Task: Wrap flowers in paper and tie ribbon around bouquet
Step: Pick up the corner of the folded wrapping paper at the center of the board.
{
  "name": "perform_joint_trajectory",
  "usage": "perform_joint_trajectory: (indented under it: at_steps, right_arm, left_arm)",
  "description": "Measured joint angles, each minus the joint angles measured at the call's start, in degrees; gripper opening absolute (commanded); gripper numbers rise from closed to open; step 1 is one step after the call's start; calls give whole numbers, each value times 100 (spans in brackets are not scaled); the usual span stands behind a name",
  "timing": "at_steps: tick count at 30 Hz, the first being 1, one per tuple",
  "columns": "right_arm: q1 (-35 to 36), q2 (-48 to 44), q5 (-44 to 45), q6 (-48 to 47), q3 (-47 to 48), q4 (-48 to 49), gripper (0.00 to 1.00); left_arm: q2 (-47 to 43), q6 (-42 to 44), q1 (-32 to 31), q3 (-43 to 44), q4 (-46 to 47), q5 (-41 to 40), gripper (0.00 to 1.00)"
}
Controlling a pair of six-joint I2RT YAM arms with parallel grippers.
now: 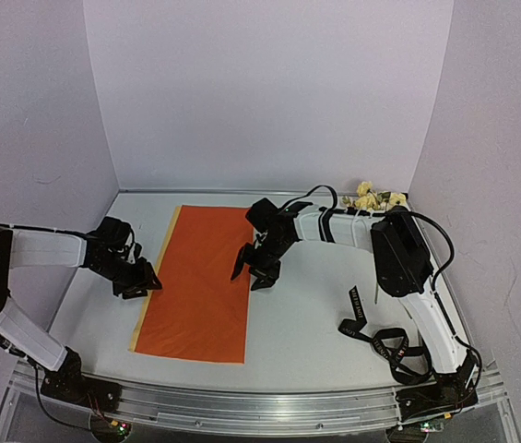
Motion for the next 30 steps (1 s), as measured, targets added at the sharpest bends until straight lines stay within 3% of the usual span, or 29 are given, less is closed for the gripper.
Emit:
perform_joint_trajectory:
  at_steps: [13,23,30]
  right_arm:
    - [-2,0,-12,1,0,6,63]
    - [-4,4,-30,2,0,10,64]
    - [-4,7,-49,7,0,32,64]
  left_arm:
    - [-1029,-558,-64,-733,-496,65,55]
    - [-1951,-1737,-1018,-1069,-1023,-264,55]
    - [-2315,-2259,-1154,-1290,-1386,-646,56]
